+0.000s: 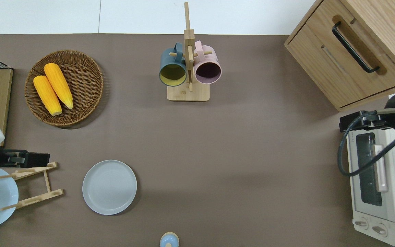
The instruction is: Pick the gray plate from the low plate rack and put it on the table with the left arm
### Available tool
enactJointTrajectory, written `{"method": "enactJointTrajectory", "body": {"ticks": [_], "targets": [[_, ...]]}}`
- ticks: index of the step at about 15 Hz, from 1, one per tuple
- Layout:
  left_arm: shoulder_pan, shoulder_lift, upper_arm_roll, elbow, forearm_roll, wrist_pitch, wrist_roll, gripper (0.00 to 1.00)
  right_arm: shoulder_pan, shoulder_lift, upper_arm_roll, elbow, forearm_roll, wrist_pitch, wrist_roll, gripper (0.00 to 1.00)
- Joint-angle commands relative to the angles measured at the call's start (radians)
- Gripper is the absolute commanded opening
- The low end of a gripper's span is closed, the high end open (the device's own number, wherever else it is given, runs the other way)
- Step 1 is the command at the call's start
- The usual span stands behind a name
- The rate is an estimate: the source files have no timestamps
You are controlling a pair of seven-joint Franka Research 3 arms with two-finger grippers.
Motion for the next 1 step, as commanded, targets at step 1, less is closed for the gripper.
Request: {"method": "enactJointTrajectory", "body": {"ticks": [1], "targets": [[-0.021, 0.003, 0.006, 0.004, 0.027, 0.007, -0.007, 1.00, 0.005, 0.002, -0.004, 0.005, 0.003, -0.006, 0.004, 0.983]]}}
